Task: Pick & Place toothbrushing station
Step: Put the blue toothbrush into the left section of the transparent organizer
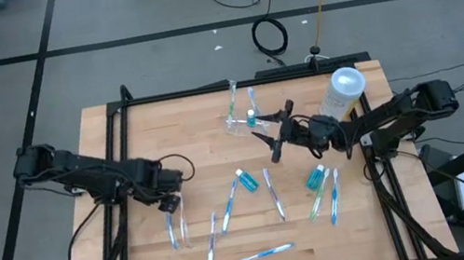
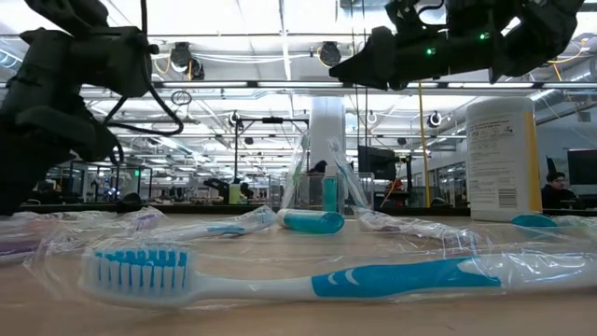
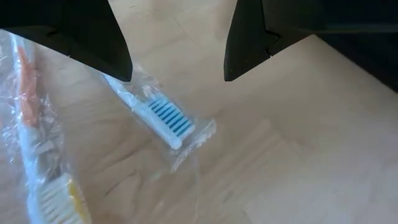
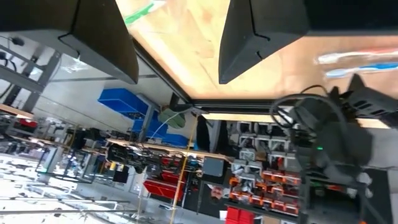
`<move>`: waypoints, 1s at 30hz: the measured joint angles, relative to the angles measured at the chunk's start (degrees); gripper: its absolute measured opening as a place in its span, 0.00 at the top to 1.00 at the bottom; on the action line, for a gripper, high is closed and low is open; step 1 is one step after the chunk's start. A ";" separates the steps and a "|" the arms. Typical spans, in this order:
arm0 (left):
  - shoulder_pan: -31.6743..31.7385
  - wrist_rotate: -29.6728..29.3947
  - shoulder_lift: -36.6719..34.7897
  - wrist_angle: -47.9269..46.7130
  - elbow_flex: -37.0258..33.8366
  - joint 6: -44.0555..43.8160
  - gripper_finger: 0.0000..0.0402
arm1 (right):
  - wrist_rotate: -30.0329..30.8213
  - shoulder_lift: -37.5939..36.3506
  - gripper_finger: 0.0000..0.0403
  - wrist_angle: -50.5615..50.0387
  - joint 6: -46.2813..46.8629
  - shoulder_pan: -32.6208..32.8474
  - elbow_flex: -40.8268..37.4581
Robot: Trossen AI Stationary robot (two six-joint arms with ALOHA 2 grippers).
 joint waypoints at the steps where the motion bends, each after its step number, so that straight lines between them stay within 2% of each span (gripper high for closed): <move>1: -0.45 0.30 0.00 -0.10 0.00 -0.55 0.36 | 0.01 0.00 0.46 0.00 0.00 -0.31 0.00; 7: -1.51 3.23 -0.12 2.64 -0.02 -2.04 0.36 | -0.01 -0.01 0.46 -0.16 1.87 -1.45 0.00; 11: -1.96 2.44 -1.22 3.33 0.00 -2.01 0.36 | -0.02 0.00 0.46 -0.34 2.58 -1.54 0.00; 17: -5.17 0.78 -1.02 3.80 -0.02 -7.11 0.36 | -0.04 0.00 0.46 -0.79 2.60 -1.54 -0.02; 23: -7.55 -1.62 1.55 6.84 -0.07 -11.25 0.36 | -0.04 -0.02 0.46 -0.92 2.60 -1.54 -0.02; 30: -8.82 -2.77 5.09 10.07 0.11 -9.45 0.37 | -0.06 0.00 0.46 -0.94 2.60 -1.54 -0.02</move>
